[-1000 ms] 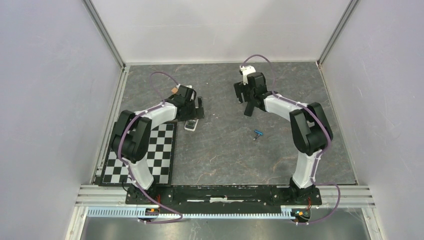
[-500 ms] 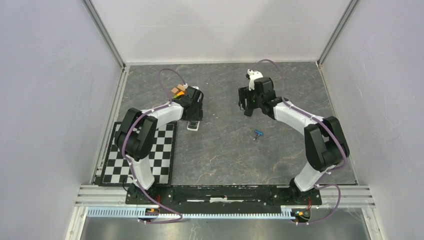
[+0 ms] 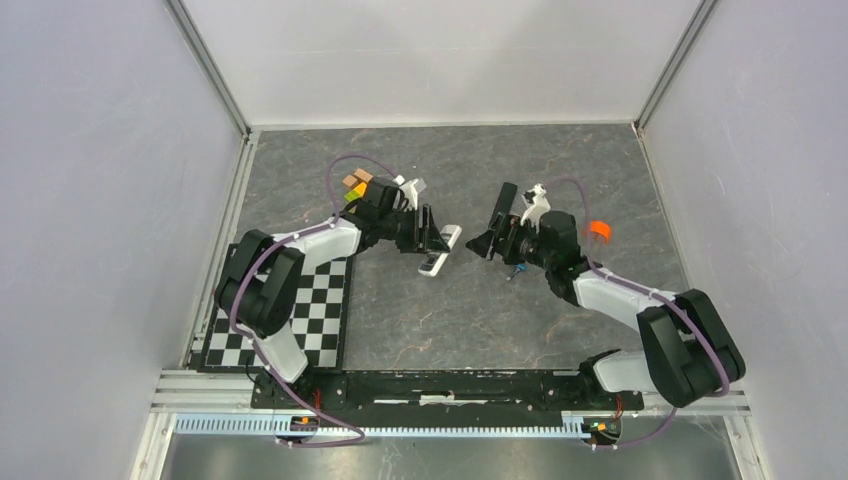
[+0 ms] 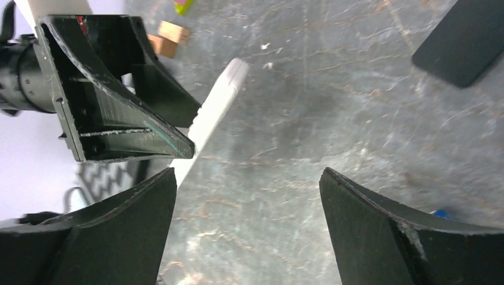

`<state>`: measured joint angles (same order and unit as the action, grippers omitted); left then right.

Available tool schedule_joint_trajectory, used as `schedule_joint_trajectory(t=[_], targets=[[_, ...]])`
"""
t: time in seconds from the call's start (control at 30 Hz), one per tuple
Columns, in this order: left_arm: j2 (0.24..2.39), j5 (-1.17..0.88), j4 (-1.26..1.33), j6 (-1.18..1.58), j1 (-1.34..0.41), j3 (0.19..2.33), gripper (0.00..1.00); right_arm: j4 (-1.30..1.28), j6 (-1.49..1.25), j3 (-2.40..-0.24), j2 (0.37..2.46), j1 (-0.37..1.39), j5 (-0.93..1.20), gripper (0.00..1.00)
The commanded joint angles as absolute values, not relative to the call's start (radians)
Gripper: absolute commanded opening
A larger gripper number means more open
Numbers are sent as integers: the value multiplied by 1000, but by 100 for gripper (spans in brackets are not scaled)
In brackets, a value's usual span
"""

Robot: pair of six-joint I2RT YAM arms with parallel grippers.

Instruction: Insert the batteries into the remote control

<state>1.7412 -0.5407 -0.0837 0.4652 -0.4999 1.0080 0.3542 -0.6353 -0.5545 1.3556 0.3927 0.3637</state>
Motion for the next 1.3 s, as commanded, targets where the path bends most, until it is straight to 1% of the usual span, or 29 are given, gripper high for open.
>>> schedule_joint_trajectory(t=[0.0, 0.13, 0.2, 0.37, 0.53, 1.07, 1.17, 1.27], targets=[[1686, -820, 251, 752, -500, 965, 37, 691, -907, -474, 1275, 394, 417, 96], [1692, -883, 463, 966, -499, 914, 36, 817, -1010, -444, 1258, 401, 412, 93], [1702, -906, 624, 1087, -499, 884, 36, 855, -1040, -456, 1266, 411, 421, 92], [1745, -928, 998, 1381, -499, 829, 35, 814, -1087, -486, 1282, 431, 389, 92], [1795, -917, 1227, 1554, -503, 805, 32, 787, -1104, -505, 1288, 432, 347, 95], [1807, -891, 1249, 1564, -516, 776, 29, 1032, -1363, -502, 1381, 433, 352, 97], [1799, -890, 1237, 1554, -516, 775, 29, 1024, -1372, -525, 1401, 432, 366, 94], [1780, -889, 1194, 1519, -516, 776, 31, 999, -1372, -541, 1409, 431, 380, 82]])
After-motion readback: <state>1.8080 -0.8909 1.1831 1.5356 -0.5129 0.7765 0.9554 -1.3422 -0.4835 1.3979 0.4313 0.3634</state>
